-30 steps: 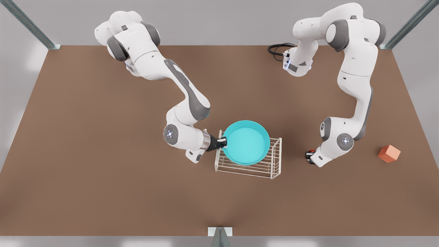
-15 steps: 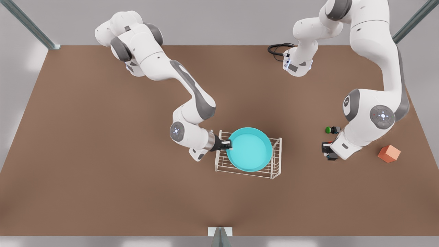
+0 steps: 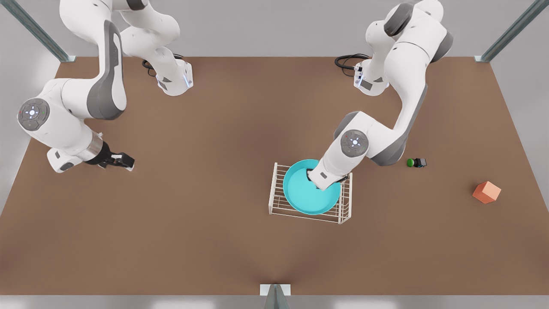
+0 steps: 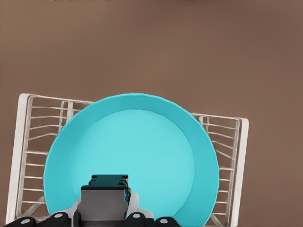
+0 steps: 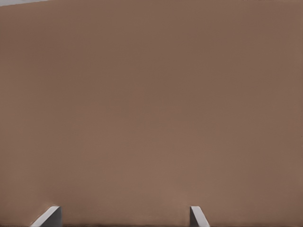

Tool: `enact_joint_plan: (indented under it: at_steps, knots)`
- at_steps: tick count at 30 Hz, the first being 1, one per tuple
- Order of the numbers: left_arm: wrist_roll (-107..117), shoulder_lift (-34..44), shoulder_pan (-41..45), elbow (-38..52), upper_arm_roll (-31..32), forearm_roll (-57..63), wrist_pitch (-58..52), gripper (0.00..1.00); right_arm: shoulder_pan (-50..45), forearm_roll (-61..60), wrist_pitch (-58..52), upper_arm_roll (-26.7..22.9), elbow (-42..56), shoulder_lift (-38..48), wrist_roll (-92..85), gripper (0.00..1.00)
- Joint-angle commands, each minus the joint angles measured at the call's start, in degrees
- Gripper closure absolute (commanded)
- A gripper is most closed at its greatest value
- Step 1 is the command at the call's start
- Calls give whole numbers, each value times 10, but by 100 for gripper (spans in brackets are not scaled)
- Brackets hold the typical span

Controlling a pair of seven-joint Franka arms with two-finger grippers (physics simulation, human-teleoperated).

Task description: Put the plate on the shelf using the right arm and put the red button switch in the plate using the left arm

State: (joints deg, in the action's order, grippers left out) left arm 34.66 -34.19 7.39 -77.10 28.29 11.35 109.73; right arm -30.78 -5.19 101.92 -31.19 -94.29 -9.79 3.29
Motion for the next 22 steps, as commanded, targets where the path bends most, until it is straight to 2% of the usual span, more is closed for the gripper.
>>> enact_joint_plan:
  at_steps: [1, 4, 5, 6, 9, 11, 13, 15, 16, 17, 18, 22]
  knots:
    - [286, -11, 2, 0, 0, 17, 43, 65, -4, 37, 18, 0, -8, 4, -207, 0]
    - [288, -18, 9, -17, 0, 21, 67, 65, -4, 37, 20, 0, -8, 3, -206, 0]
    - [286, -22, 11, -17, 0, 22, 67, 6, -4, 36, 20, 0, -8, 2, -206, 0]
    - [284, -21, 10, -16, 0, 22, 66, 0, -4, 36, 21, 0, -7, 2, -206, 0]
    - [187, -7, -6, -10, -6, 32, 27, 0, -4, 36, 21, 0, -7, 2, -206, 0]
    - [-81, 56, -66, 7, -10, 48, -169, 0, -4, 36, 21, 0, -7, 2, -206, 0]
    - [-215, 105, -132, 12, -9, 53, -282, 0, -4, 35, 21, 0, -7, 2, -206, 0]
    - [-235, 106, -146, 28, -24, 27, -287, 0, -4, 35, 21, 0, -6, 2, -206, 0]
    - [-330, 136, -70, 44, -250, -174, -302, 0, -4, 35, 21, 0, -6, 2, -207, 0]
    - [-332, 166, -69, -1, -257, -183, -242, 0, -4, 35, 21, 0, -6, 2, -207, 0]
    - [-332, 171, -69, -10, -257, -183, -233, 0, -4, 35, 21, 0, -6, 2, -206, 0]
    - [-338, 159, -53, 12, -248, -172, -231, 0, -3, 35, 19, 0, -5, 2, -207, 0]
